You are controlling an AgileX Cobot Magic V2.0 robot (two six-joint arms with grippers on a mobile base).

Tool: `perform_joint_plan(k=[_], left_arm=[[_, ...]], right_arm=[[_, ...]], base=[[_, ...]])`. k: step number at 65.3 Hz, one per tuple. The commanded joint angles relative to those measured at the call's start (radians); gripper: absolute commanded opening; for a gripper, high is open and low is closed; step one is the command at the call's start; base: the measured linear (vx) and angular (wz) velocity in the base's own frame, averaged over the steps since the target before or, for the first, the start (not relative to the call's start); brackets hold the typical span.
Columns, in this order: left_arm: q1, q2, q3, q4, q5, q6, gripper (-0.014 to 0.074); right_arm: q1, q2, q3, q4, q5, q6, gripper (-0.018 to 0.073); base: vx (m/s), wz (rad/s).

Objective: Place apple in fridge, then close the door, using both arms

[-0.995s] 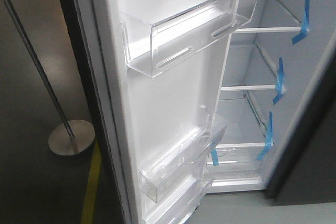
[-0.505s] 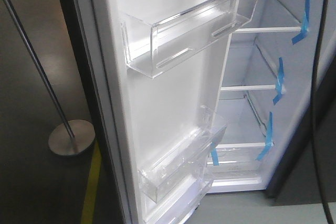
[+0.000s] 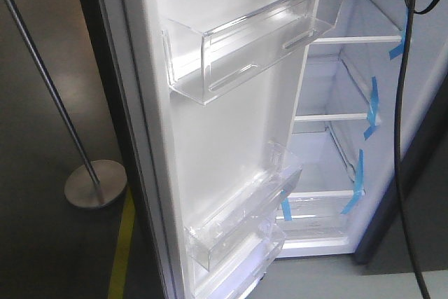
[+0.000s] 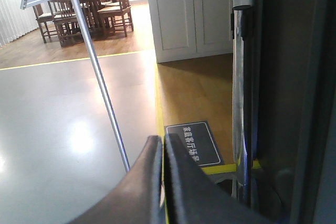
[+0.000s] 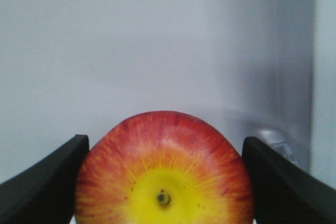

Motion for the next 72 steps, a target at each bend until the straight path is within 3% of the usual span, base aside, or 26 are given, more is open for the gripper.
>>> perform_joint_plan(k=[1,16,28,37,49,62,72], left_arm=[[-0.003,-0.017,0.015,-0.002,-0.069,-0.004,-0.0008],[-0.003,-0.017,0.015,-0.002,-0.074,-0.003,-0.0008],[-0.003,-0.017,0.015,-0.022,-0.111,-0.015,-0.0008],[-0.003,-0.017,0.010,-0.107,-0.179,-0.077,-0.0008],[-0.003,-0.017,0.008,-0.175,-0.311,-0.143,-0.0008],[-0.003,-0.017,0.008,-0.206,-0.369,-0.150,-0.0008],[-0.003,-0.017,0.008,-0.390,-0.420,-0.360,-0.0008]], right_arm=[[0.001,-0.041,-0.034,0.045,-0.014,-0.010,0.0645],[0.001,-0.044,-0.034,-0.004,-0.018,-0.008,0.0654],[0.001,-0.110,-0.034,0.002,-0.017,-0.008,0.0570],[0.000,-0.195,-0.034,-0.052,-0.008,0.002,0.0382],[0.000,-0.326,-0.033,-0.225,0.009,0.087,-0.0009],[0.000,-0.456,0.006,-0.401,0.054,0.250,-0.0006],[0.000,-0.576,0.154,-0.496,0.092,0.309,-0.0005]], base=[[0.00,0.00],[0.00,0.00],[0.00,0.00],[0.00,0.00],[0.00,0.00],[0.00,0.00],[0.00,0.00]])
